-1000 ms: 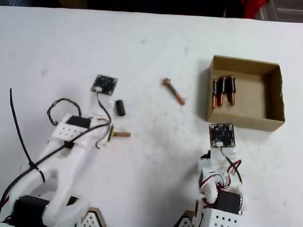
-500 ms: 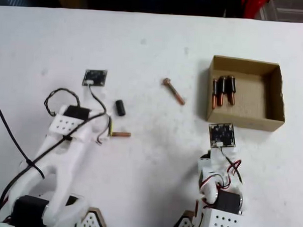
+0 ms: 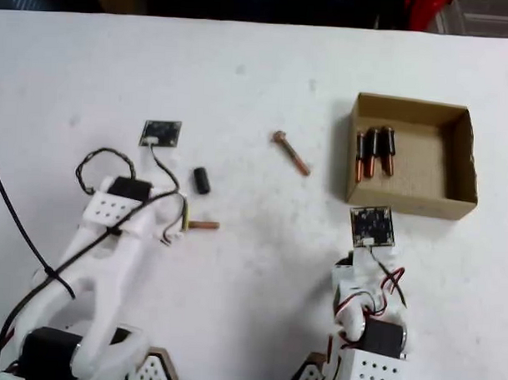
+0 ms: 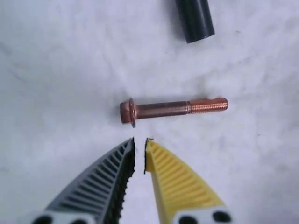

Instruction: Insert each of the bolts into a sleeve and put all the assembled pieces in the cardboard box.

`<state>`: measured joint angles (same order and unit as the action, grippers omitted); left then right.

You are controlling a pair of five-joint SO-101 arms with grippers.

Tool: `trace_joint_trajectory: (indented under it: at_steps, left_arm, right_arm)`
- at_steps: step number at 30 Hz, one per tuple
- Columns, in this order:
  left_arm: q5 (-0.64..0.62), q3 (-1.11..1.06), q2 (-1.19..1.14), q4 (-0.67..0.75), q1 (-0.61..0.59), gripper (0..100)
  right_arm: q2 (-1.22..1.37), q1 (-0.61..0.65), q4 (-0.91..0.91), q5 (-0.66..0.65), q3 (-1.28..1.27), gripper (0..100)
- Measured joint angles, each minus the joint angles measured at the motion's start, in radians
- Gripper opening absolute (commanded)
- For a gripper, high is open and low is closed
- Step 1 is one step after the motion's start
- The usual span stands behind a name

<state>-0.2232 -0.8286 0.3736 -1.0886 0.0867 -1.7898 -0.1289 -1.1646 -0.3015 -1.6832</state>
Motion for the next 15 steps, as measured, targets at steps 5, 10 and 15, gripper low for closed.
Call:
trace_joint_trajectory:
  at_steps: [5,10,15]
  left_arm:
    - [0.000,0.000,0.000,-0.023,0.000,7]
    - [0.000,-0.069,0.000,0.008,0.000,7]
    - [0.000,-0.143,0.000,0.127,0.000,7]
  right_arm:
    - [0.000,0.000,0.000,0.000,0.000,1.7]
    - [0.000,0.000,0.000,0.000,0.000,1.7]
    - [0.000,0.000,0.000,0.000,0.000,1.7]
